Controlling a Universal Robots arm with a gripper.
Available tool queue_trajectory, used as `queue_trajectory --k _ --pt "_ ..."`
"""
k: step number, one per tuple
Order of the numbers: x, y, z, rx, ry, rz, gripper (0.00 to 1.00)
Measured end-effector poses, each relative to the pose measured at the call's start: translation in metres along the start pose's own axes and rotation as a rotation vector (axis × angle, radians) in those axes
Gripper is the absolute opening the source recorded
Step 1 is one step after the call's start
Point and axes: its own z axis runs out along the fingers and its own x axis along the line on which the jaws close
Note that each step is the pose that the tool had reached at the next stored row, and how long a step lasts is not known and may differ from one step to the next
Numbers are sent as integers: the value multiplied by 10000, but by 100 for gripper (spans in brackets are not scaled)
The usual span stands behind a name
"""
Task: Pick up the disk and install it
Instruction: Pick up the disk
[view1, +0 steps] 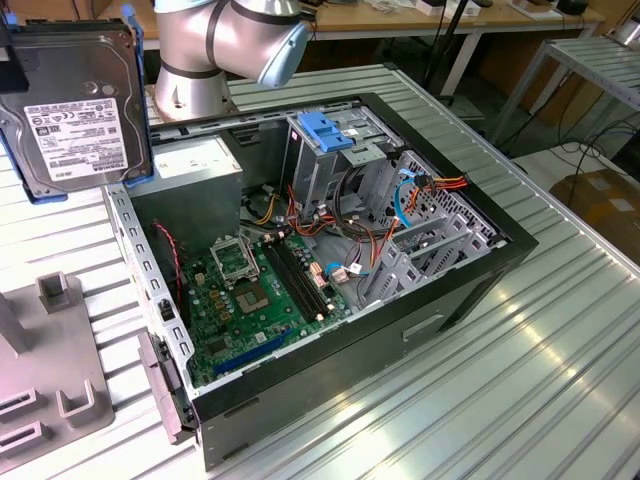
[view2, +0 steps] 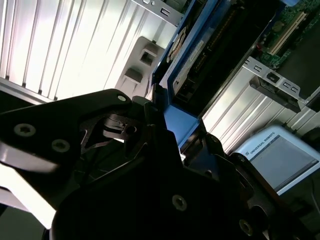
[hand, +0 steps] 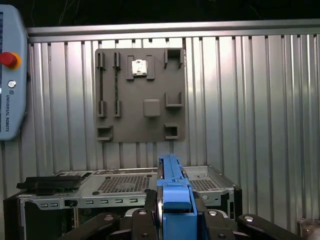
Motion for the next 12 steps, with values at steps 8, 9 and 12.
queue_trajectory --k 8,9,12 --pt "10 -189 8 0 6 -1 37" --pt "10 -206 9 0 7 0 37" --pt "12 -268 12 0 10 1 37"
